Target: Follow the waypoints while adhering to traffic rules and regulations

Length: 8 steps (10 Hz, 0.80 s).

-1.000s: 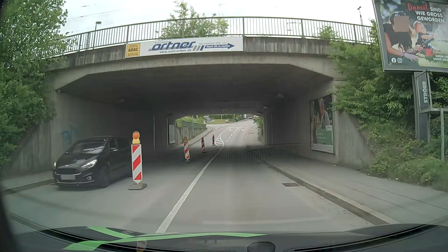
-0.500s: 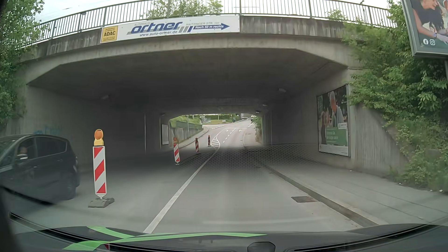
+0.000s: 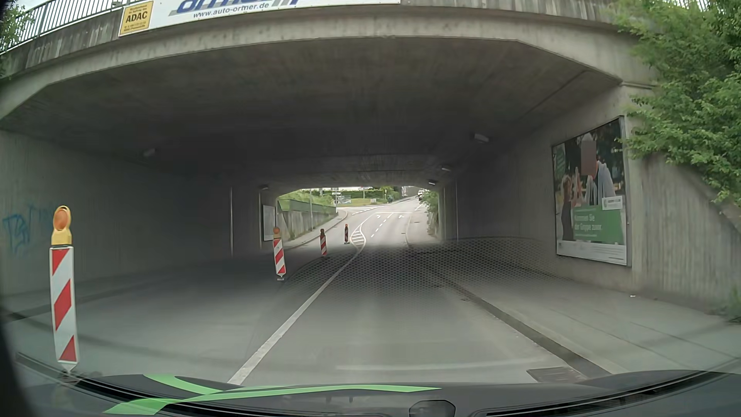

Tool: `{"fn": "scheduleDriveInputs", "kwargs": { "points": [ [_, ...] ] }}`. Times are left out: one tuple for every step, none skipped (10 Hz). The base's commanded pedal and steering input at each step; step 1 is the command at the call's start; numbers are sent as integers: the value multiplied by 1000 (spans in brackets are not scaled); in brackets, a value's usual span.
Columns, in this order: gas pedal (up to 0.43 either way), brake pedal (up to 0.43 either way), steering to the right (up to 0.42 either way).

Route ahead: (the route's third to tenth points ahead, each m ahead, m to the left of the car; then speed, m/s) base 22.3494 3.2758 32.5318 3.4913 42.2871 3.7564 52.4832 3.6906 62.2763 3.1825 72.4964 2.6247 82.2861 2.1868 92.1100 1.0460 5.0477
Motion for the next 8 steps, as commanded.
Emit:
{"fn": "scheduleDriveInputs", "kwargs": {
  "points": [
    [98,0,-18],
    [110,0,-18],
    [130,0,-18],
    [150,0,-18],
    [150,0,-18],
    [150,0,-18],
    [150,0,-18],
    [150,0,-18]
  ]
}}
